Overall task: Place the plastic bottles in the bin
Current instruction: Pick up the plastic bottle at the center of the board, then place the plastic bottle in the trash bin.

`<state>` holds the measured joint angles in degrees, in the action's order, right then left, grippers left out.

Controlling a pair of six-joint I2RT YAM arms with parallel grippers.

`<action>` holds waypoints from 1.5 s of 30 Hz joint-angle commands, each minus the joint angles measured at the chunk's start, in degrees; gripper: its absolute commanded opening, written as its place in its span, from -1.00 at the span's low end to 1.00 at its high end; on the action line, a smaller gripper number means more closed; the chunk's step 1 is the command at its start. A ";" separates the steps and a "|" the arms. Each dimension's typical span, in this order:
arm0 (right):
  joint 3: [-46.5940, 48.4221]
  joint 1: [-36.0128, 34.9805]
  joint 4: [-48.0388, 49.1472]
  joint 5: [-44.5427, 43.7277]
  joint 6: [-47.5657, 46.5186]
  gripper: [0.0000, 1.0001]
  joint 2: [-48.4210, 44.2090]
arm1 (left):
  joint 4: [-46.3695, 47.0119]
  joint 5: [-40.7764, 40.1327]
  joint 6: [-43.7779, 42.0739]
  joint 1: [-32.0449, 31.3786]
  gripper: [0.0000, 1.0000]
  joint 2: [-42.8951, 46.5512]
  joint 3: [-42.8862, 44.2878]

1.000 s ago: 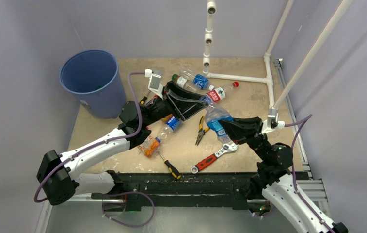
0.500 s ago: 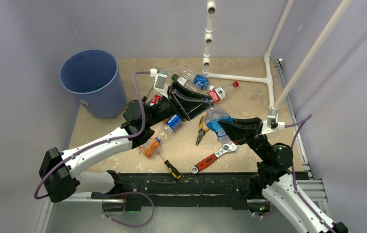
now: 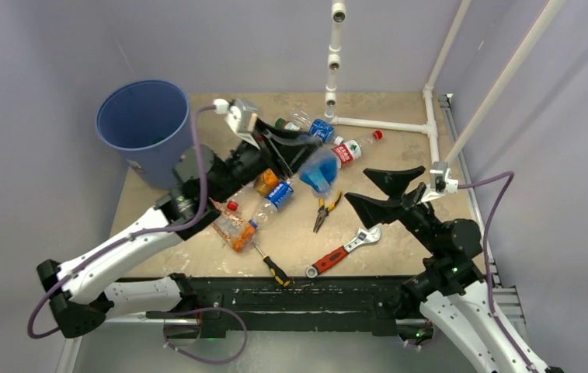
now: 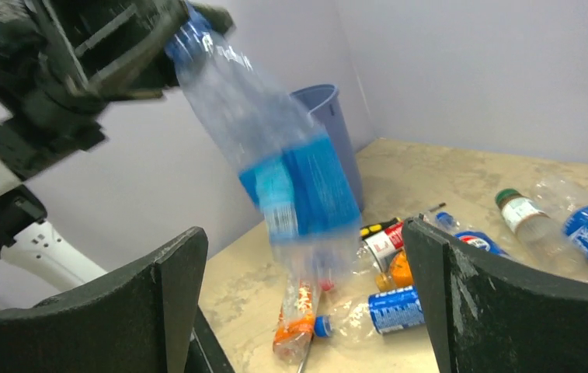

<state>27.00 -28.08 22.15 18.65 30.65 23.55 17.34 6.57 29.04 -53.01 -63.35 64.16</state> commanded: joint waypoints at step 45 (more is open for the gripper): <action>-0.81 0.10 -12.22 -5.46 -1.98 0.96 0.09 | 0.70 -47.43 -29.59 44.22 -0.76 -25.77 13.56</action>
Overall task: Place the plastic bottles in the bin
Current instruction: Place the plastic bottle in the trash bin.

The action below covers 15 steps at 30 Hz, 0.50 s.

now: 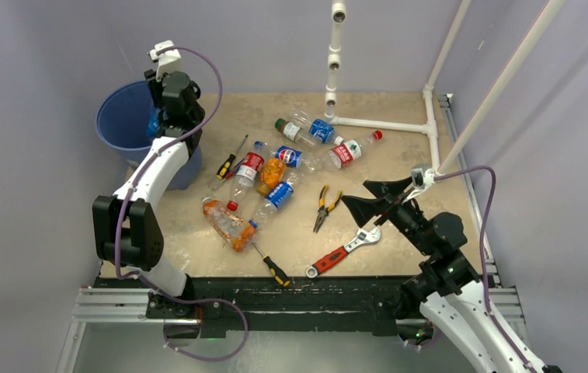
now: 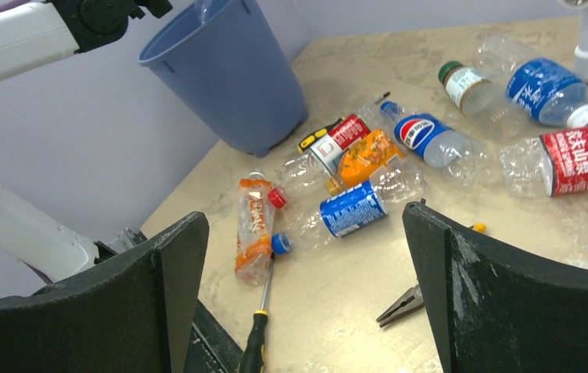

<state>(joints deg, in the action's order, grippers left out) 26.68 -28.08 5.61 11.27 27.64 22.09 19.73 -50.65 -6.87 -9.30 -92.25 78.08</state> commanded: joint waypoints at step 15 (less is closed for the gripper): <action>3.89 0.08 1.78 -2.19 2.06 0.98 5.80 | -22.59 11.44 18.48 -6.71 0.98 13.78 12.62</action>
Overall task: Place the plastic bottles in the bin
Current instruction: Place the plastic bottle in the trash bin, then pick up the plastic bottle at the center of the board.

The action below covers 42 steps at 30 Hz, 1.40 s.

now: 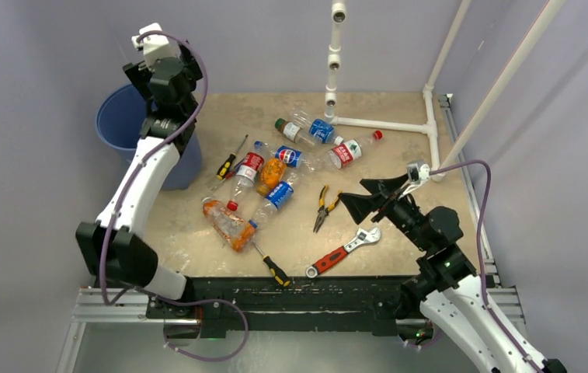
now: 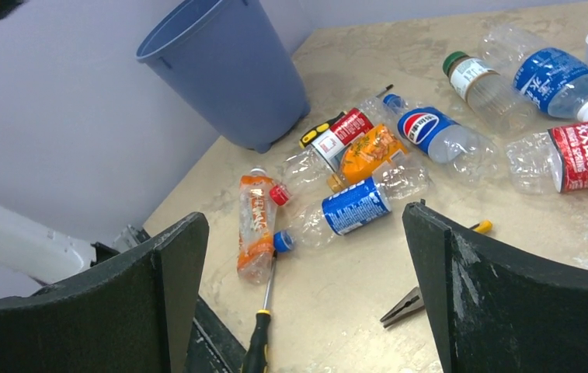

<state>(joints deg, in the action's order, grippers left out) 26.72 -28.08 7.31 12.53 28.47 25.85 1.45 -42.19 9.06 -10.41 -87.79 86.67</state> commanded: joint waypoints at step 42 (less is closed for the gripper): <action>16.90 12.41 27.21 -25.39 29.66 0.85 73.66 | -9.41 38.80 10.04 -22.48 0.97 28.12 -34.26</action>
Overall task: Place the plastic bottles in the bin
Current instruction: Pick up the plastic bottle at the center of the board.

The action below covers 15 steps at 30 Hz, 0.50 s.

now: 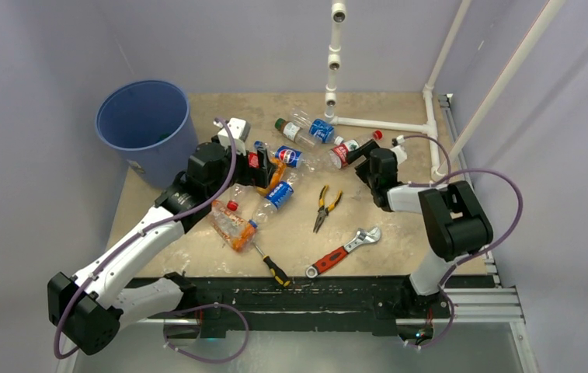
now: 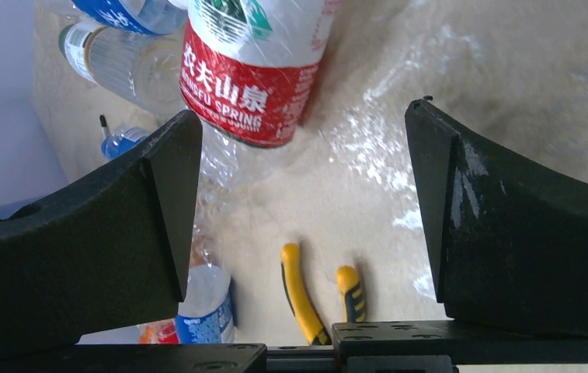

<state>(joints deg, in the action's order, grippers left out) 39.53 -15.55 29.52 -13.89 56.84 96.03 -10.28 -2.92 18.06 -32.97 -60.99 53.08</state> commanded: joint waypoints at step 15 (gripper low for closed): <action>6.64 -0.27 13.04 5.42 0.67 0.45 14.33 | 2.19 -0.51 0.62 0.06 0.96 0.80 -0.37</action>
<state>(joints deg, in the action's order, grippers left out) 45.87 -15.59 39.46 -10.66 57.84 108.49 -10.17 -3.20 18.46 -32.97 -60.93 52.60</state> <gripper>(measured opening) 0.757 0.983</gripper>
